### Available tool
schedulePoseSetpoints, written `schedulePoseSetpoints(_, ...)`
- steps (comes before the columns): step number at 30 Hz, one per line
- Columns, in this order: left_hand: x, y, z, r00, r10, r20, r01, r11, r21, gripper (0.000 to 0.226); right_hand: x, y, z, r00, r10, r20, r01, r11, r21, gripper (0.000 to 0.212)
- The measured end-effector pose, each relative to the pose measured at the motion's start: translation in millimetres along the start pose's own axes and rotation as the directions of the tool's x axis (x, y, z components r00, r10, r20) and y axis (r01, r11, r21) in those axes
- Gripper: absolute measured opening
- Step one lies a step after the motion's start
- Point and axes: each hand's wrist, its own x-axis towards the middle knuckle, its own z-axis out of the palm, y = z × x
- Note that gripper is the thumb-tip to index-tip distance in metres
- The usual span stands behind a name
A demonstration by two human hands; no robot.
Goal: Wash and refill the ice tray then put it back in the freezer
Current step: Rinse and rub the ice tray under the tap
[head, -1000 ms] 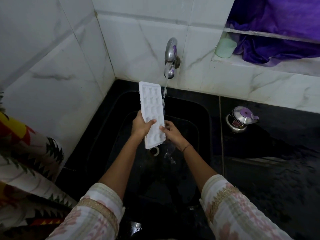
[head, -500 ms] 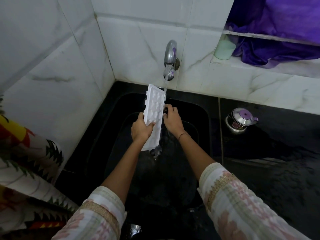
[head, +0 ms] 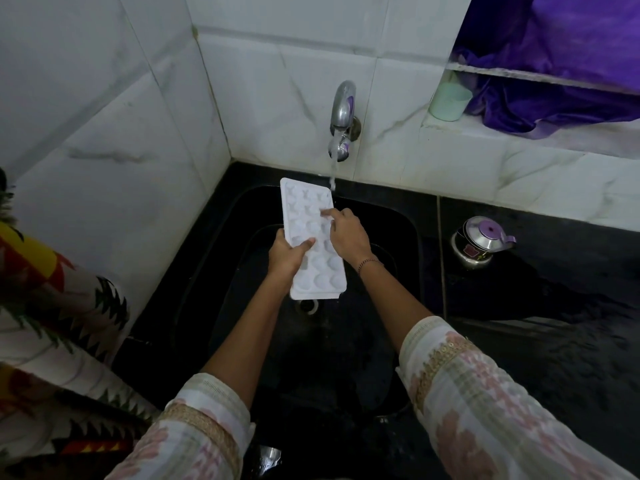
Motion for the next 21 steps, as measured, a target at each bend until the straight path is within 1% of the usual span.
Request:
schedulePoseSetpoints(3, 0, -1, 0, 0.999, -0.035, 0.035, 0.037, 0.998, -0.042, 0.046, 1, 4, -4, 1.0, 0.006, -0.017, -0.008, 0.995, -0.104, 0.04)
schedulePoseSetpoints(6, -1, -2, -1, 0.996, -0.056, 0.075, 0.064, 0.992, -0.105, 0.05, 3, 5, -8, 1.0, 0.006, -0.007, -0.007, 0.987, -0.158, 0.038)
schedulePoseSetpoints(8, -1, -2, -1, 0.993, -0.069, 0.091, 0.082, 0.987, -0.141, 0.051, 3, 5, -10, 1.0, -0.015, 0.013, 0.017, 0.986, -0.164, 0.035)
schedulePoseSetpoints(10, -2, -2, -2, 0.991, -0.08, 0.105, 0.096, 0.982, -0.161, 0.052, 2, 7, -13, 1.0, -0.009, 0.01, 0.011, 0.985, -0.174, 0.034)
schedulePoseSetpoints(13, -3, 0, -3, 0.988, -0.098, 0.123, 0.119, 0.978, -0.174, 0.049, 1, 9, -17, 1.0, 0.016, 0.021, -0.012, 0.981, -0.195, 0.039)
schedulePoseSetpoints(16, -3, 4, -2, 0.984, -0.094, 0.151, 0.122, 0.974, -0.192, 0.046, -1, 9, -18, 0.997, 0.01, 0.071, -0.002, 0.993, -0.117, 0.049)
schedulePoseSetpoints(18, -3, 5, -3, 0.982, -0.094, 0.164, 0.125, 0.973, -0.193, 0.046, -2, 10, -18, 0.996, 0.008, 0.086, 0.001, 0.994, -0.107, 0.052)
schedulePoseSetpoints(20, -3, 6, -3, 0.978, -0.1, 0.185, 0.136, 0.971, -0.195, 0.045, -2, 11, -18, 0.998, 0.001, 0.058, 0.006, 0.991, -0.133, 0.052)
schedulePoseSetpoints(21, -4, 6, -2, 0.975, -0.103, 0.197, 0.143, 0.969, -0.202, 0.044, -2, 10, -18, 1.0, -0.011, 0.021, 0.013, 0.99, -0.139, 0.052)
